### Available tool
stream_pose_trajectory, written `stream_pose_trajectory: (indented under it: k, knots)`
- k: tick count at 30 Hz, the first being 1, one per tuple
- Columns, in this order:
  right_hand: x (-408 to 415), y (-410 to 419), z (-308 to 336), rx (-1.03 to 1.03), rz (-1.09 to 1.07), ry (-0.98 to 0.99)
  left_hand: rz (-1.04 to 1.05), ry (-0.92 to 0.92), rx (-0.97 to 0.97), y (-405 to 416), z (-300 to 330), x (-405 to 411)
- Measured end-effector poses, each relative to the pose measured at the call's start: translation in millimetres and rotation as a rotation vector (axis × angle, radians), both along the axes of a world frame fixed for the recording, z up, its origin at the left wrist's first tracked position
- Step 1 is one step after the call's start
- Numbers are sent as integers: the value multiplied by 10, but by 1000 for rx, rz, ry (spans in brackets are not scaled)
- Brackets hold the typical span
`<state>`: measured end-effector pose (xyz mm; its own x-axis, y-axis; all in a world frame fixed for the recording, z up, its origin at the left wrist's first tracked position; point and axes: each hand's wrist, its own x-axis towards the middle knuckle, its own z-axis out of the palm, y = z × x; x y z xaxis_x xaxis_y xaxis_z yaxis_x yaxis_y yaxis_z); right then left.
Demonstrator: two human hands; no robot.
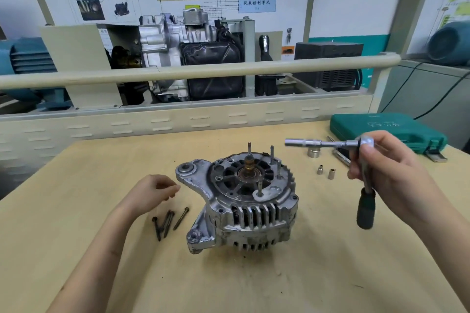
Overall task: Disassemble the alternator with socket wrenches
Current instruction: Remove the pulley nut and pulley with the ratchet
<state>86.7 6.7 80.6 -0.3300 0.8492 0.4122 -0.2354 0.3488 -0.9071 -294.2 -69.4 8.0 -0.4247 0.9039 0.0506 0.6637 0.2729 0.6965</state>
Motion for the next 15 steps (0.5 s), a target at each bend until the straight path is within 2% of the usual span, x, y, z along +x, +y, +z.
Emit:
stream_pose_trajectory:
  k: [4,7,10,12,15]
  knots:
    - [164,211,-219,115,-163,-286,-13,-84,113,-46,146,122]
    - [206,352,-487,340,-227,-668,-47,-178,159,-89,217,296]
    - [211,452,-745,499,-171,-1016,-106,-276,196,-176,259,456]
    - [219,484,-893,492,-160,-1148,-249,-352,173,-258,243,483]
    - [244,528,-1002,448,-153,-1173,-478,-458,-6,-393,211,482]
